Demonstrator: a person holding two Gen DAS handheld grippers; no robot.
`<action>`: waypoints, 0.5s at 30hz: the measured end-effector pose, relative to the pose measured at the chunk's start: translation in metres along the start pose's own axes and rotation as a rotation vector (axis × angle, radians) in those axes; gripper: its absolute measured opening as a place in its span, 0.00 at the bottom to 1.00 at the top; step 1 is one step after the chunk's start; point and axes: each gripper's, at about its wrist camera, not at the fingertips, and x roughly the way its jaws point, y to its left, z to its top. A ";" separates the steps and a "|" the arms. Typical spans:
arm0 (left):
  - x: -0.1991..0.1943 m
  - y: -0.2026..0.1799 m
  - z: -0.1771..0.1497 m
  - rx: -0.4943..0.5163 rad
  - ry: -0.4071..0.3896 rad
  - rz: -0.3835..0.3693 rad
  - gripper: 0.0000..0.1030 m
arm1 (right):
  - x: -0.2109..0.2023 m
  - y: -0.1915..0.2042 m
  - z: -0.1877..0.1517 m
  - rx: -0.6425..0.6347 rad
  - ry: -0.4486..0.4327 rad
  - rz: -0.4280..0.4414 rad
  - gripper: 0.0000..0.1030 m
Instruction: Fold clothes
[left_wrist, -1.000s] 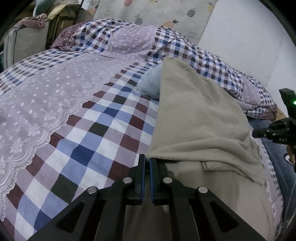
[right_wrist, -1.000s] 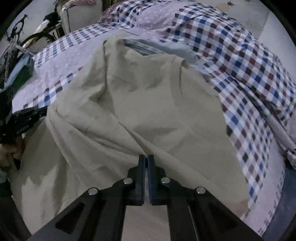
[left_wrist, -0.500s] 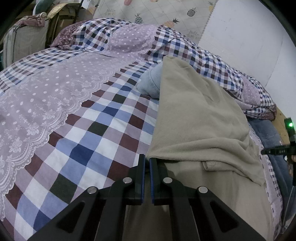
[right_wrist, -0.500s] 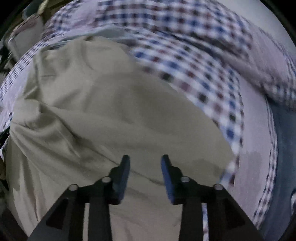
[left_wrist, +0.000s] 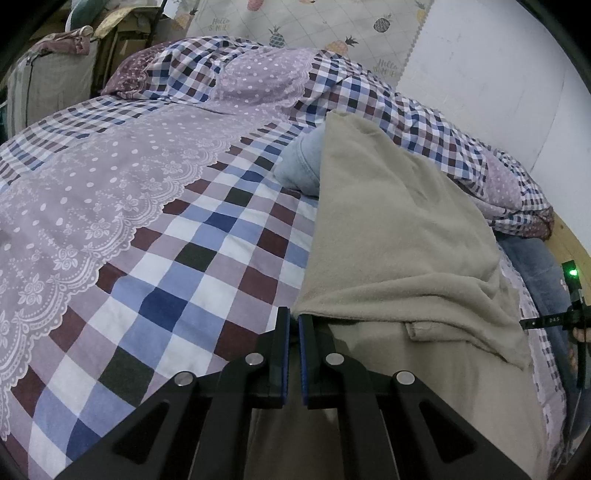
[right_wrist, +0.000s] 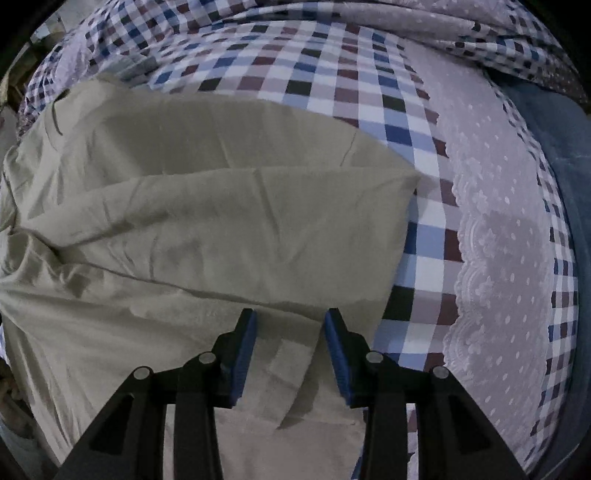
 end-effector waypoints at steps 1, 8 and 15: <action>0.000 0.000 0.000 -0.001 -0.002 0.000 0.03 | -0.003 0.002 -0.001 -0.011 -0.011 -0.003 0.17; -0.005 0.001 0.000 -0.002 -0.021 0.006 0.03 | -0.043 0.004 -0.006 -0.016 -0.119 -0.034 0.00; -0.006 0.002 -0.001 -0.002 -0.024 0.007 0.03 | -0.045 -0.025 0.010 0.068 -0.143 -0.058 0.01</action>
